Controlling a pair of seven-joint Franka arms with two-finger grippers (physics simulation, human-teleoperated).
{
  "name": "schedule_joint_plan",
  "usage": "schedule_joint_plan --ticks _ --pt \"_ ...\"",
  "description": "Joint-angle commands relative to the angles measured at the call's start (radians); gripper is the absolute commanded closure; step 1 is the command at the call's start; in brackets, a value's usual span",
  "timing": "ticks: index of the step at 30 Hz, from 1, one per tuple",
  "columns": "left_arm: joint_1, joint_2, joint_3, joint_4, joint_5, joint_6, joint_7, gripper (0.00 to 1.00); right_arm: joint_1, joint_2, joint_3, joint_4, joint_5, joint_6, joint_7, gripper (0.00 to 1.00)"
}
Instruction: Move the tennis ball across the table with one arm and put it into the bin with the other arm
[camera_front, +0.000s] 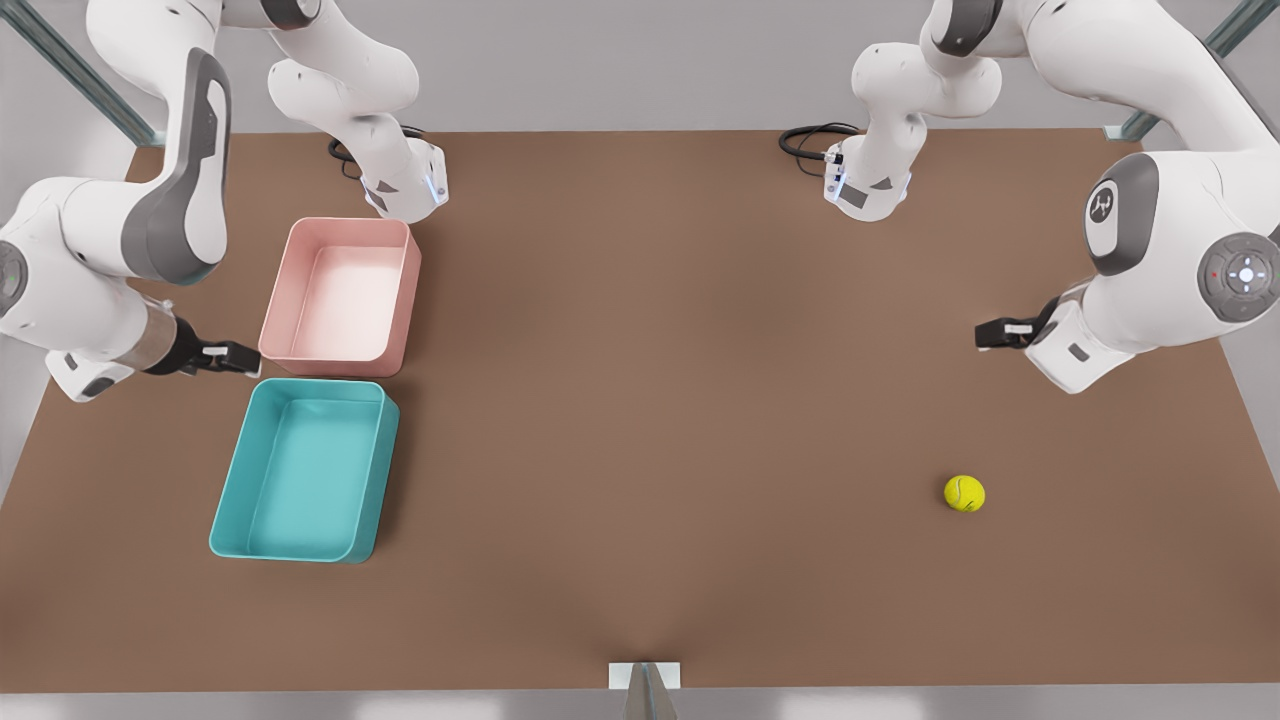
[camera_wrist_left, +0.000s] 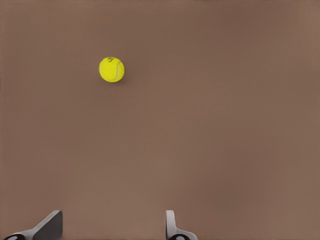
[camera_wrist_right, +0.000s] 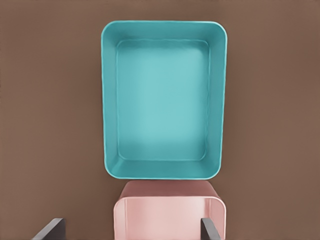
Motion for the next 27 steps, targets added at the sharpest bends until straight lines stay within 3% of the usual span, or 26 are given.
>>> schedule_joint_plan --ticks 1,3,4,5,6,9,13,20,23,27 --pt "0.0 -0.001 0.002 0.001 0.002 0.039 -0.058 0.0 -0.001 -0.001 -0.001 0.002 0.002 0.038 -0.009 0.0" --pt "0.002 0.003 0.002 -0.002 0.0 0.041 -0.054 0.0 -0.004 0.002 0.001 0.008 0.005 0.025 -0.003 0.0" --pt "0.011 0.049 0.005 -0.002 -0.003 0.079 -0.02 0.25 -0.003 0.007 0.001 0.02 0.005 0.018 -0.005 0.0" --pt "0.026 0.103 0.003 0.001 0.0 0.101 0.113 0.65 0.0 0.002 -0.001 0.009 -0.006 0.018 -0.006 0.0" --pt "0.041 0.144 0.005 0.004 0.0 0.16 0.249 0.79 0.0 0.001 0.001 0.008 -0.011 0.02 -0.006 0.0" --pt "0.152 0.322 -0.005 -0.022 -0.017 0.498 1.213 0.79 0.002 -0.004 0.002 0.002 -0.012 0.02 -0.005 0.0" --pt "0.242 0.462 0.002 -0.024 -0.096 0.636 2.083 0.79 0.002 -0.021 0.005 -0.029 -0.011 0.02 -0.005 0.0" --pt "0.255 0.482 -0.025 -0.027 0.012 0.708 1.868 0.79 0.002 -0.021 0.007 -0.037 -0.011 0.024 -0.005 0.0" --pt "0.269 0.525 -0.026 -0.076 0.003 0.748 2.172 0.79 0.002 -0.021 0.005 -0.037 -0.011 0.021 -0.005 0.0" --pt "0.275 0.525 -0.026 -0.151 0.012 0.837 2.293 0.79 0.002 -0.015 0.007 -0.037 -0.011 0.024 -0.005 0.0"
